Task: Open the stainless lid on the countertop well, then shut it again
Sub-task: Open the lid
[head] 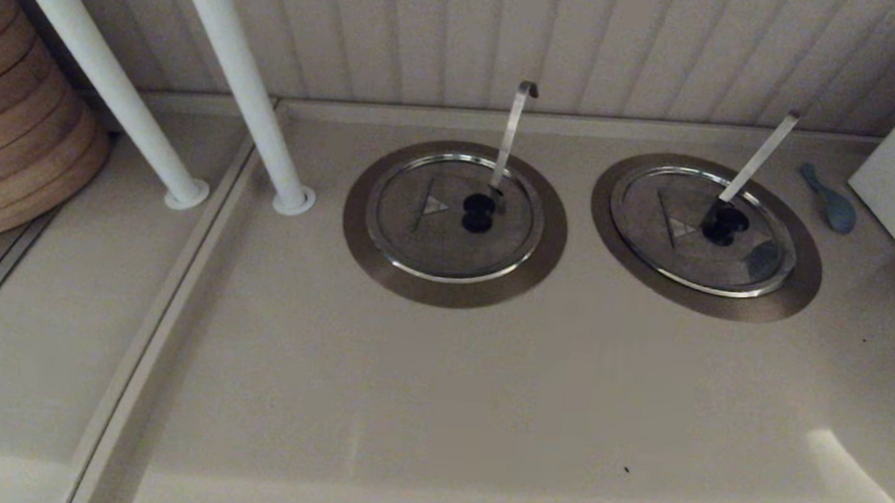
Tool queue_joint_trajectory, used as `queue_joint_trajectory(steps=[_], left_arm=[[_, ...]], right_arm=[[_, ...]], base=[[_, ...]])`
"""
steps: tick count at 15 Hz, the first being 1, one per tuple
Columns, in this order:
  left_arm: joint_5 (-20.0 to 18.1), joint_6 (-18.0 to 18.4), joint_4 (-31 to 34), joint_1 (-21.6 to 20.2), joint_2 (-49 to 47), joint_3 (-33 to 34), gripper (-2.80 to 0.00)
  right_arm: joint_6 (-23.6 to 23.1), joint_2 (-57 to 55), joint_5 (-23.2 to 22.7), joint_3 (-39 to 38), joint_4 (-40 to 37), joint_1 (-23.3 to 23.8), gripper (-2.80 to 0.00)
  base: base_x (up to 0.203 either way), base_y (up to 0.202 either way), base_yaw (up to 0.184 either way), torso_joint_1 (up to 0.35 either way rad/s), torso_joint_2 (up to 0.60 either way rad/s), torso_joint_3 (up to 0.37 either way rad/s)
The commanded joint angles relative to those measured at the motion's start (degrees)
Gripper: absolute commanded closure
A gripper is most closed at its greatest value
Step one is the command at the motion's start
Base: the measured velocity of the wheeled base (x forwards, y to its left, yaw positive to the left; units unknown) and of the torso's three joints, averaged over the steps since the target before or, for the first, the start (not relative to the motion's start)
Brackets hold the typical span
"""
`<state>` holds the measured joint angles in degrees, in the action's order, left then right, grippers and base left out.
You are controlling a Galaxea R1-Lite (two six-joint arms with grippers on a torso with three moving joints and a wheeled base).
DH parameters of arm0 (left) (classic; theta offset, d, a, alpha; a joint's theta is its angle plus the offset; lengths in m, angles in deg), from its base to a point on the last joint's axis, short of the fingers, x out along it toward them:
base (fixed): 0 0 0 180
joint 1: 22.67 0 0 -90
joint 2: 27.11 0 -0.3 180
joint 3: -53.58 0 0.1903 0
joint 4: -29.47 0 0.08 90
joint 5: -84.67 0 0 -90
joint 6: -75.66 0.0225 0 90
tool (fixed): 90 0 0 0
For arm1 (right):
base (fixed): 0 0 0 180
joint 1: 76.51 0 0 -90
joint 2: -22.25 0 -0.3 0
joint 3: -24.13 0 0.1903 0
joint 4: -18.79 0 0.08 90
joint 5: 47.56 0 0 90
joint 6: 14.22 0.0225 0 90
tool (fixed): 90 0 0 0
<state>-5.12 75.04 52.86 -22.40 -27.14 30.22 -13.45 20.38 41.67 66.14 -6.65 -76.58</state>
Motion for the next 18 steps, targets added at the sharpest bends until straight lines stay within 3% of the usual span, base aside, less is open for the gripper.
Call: queue_joint_trajectory(steps=[1, 8, 13, 16, 18], left_arm=[[0.0, 0.0, 0.0, 0.0, -0.1, 0.0, 0.0], [0.0, 0.0, 0.0, 0.0, -0.1, 0.0, 0.0], [0.0, 0.0, 0.0, 0.0, -0.1, 0.0, 0.0], [0.0, 0.0, 0.0, 0.0, -0.1, 0.0, 0.0], [0.0, -0.1, 0.0, 0.0, -0.1, 0.0, 0.0]], right_arm=[[0.4, -9.0, -0.3, 13.5, -4.1, 0.0, -2.8], [1.1, -41.7, 0.7, 37.6, -7.5, 0.7, -2.8], [-1.2, -64.1, 11.8, 45.4, -5.1, -0.9, -2.8], [-1.7, -72.9, 23.5, 47.7, 4.7, -7.8, -2.8], [-1.4, -75.8, 25.1, 49.2, 6.6, -9.4, -2.8]], base=[[0.0, 0.0, 0.0, 0.0, 0.0, 0.0], [0.0, 0.0, 0.0, 0.0, 0.0, 0.0], [0.0, 0.0, 0.0, 0.0, 0.0, 0.0], [0.0, 0.0, 0.0, 0.0, 0.0, 0.0], [0.0, 0.0, 0.0, 0.0, 0.0, 0.0]])
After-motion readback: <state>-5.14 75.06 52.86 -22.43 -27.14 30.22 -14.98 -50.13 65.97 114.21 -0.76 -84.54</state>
